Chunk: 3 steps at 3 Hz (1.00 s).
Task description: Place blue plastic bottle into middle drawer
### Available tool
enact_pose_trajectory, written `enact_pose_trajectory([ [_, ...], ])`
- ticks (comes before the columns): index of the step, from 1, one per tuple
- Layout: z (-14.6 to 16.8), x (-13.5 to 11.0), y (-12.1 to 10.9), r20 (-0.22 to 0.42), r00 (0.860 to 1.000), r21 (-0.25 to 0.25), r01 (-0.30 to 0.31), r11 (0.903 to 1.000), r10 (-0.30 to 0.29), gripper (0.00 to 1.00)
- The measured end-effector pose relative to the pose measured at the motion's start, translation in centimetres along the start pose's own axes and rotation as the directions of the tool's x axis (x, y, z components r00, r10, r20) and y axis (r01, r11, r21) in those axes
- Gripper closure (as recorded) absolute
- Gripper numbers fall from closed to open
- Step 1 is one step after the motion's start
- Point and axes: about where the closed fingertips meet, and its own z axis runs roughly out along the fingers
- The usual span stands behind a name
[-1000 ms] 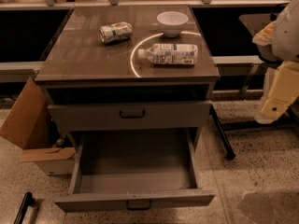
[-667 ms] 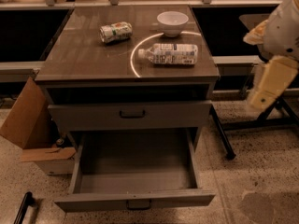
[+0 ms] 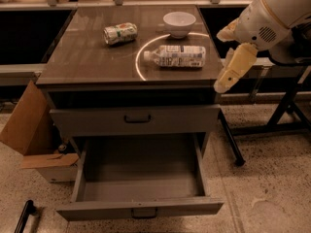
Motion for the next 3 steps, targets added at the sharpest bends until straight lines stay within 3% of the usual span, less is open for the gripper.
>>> enact_pose_trajectory([
  [1,0.0,0.0,0.0,0.0,1.0,0.0,0.0,1.0,0.0,0.0],
  [3,2.2,-2.0,-4.6,0.057,0.998,0.064,0.029,0.9975,-0.033,0.0],
])
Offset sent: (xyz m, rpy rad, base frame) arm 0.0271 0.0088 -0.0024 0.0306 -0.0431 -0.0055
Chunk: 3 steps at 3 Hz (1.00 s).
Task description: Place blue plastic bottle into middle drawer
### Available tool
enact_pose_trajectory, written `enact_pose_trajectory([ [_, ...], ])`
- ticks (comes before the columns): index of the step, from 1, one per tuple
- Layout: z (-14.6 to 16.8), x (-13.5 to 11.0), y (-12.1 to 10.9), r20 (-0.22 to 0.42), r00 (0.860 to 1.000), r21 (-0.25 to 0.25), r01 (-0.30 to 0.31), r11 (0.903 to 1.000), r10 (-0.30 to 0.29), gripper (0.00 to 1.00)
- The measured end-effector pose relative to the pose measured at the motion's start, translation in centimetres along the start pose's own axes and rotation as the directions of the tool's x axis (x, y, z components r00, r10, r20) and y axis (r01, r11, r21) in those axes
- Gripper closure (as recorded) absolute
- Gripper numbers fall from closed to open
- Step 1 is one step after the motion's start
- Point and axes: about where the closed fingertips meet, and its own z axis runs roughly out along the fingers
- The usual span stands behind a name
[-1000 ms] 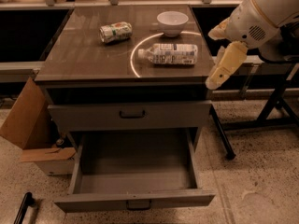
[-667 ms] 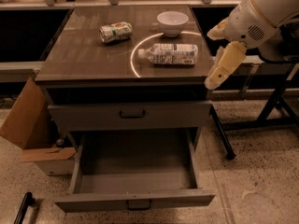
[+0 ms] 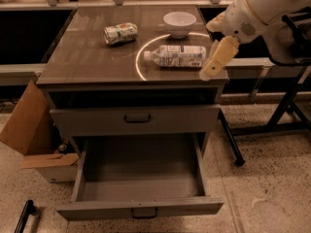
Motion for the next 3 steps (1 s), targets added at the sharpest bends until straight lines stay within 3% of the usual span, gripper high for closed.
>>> enact_pose_trajectory([
  [1,2.3,-1.4,-2.1,0.044,0.999,0.019,0.002,0.9998,-0.003,0.0],
  [3,8.1,-1.9,-5.2,0.084,0.994,0.024,-0.074,0.997,0.072,0.0],
])
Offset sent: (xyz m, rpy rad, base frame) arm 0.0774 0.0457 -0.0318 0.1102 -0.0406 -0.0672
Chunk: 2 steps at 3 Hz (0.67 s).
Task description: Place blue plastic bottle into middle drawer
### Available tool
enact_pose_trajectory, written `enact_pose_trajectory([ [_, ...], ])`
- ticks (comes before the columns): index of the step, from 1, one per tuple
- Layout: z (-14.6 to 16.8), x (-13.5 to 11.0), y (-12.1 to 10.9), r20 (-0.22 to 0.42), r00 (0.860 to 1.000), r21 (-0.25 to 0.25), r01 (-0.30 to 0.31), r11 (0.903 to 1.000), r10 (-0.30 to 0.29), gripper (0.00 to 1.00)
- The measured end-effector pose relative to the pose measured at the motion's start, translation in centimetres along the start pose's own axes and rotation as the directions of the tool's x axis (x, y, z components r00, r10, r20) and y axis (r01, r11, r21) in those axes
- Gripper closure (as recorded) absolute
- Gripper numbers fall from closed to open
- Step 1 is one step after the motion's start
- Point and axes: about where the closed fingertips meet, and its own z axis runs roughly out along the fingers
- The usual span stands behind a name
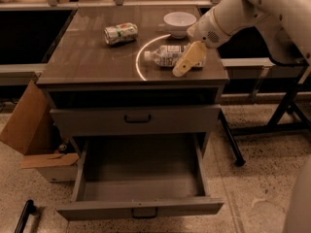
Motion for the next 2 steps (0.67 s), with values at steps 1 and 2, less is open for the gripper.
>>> enact_pose_trajectory([
  [1,1.8,0.2,-0.7,-0.001,1.0,-0.011,-0.02,0.9997,0.02,0.0],
  [2,3.3,0.3,-1.3,-0.015,0.999,-0.03,-0.033,0.999,0.032,0.0],
])
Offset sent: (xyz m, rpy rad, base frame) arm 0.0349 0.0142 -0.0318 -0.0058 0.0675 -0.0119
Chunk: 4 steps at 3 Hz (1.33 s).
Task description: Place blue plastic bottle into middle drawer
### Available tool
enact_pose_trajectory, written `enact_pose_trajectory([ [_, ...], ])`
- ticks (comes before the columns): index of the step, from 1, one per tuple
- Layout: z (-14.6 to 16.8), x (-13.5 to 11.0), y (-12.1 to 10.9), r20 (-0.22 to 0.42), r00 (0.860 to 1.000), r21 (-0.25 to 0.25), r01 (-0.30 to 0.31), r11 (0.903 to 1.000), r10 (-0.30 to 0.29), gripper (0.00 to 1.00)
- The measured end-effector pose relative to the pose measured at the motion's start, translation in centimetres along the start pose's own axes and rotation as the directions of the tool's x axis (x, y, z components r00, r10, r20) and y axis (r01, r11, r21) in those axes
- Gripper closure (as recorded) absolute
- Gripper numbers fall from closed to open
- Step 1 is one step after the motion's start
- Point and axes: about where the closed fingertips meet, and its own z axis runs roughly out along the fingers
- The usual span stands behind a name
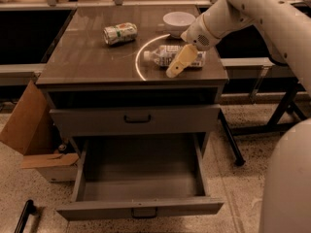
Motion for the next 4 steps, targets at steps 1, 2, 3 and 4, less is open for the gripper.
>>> enact_pose_trajectory([
  [1,1.0,0.1,-0.5,-0.012,1.0,-0.015,-0.008,0.9999,0.008,0.0],
  [2,1.5,0.1,-0.9,-0.024,1.0,-0.027,-0.009,0.9996,0.009,0.0],
  [3,1.9,0.2,-1.4,-0.046,0.999,-0.041,-0.007,0.9991,0.005,0.0],
  [4,2.5,0.7,-1.5,-0.111,0.994,-0.047,-0.012,0.9988,0.007,0.18],
])
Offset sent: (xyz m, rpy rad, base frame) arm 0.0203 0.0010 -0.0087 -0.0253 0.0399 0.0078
